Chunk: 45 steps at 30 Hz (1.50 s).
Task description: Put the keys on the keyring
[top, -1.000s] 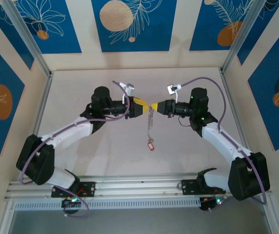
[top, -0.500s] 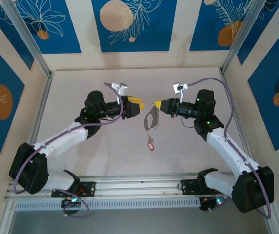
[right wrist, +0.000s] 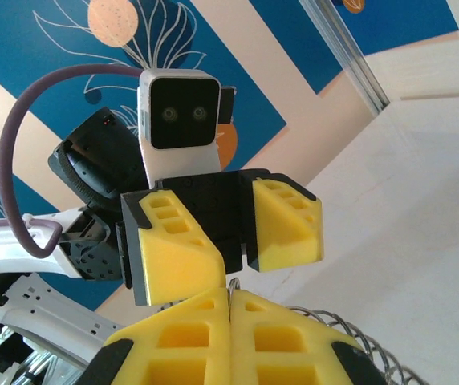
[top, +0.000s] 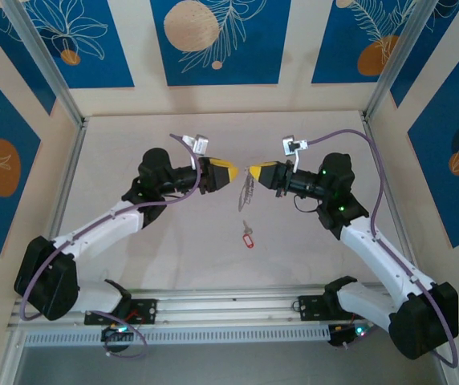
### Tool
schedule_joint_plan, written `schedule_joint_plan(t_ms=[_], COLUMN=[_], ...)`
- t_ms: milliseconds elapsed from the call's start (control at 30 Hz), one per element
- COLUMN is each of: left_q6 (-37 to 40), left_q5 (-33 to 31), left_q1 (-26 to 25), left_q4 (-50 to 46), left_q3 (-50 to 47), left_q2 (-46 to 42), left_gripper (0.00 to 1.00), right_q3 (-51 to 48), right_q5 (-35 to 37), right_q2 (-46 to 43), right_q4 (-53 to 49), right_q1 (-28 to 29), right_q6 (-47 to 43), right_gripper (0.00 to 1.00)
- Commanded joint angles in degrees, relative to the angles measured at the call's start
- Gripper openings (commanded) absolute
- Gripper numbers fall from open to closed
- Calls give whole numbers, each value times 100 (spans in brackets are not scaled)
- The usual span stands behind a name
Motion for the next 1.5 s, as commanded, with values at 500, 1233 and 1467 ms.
schedule_joint_plan(t_ms=[500,1233,1467], left_q6=[223,-474,-725], left_q5=[-596,-176,-43], left_q1=[44,266,282], left_q4=[-674,259,637], left_q3=[1050,1549,1588], left_q2=[89,895,1043], left_gripper=[51,39,35], right_q3=[980,1261,1258], right_q5=[-1023,-1311,-1319], right_q2=[1869,2587,2634], right_q4=[2564,3688,3705], right_q1=[-419,-688,-611], right_q6=[949,2018,2056], right_gripper=[0,0,0])
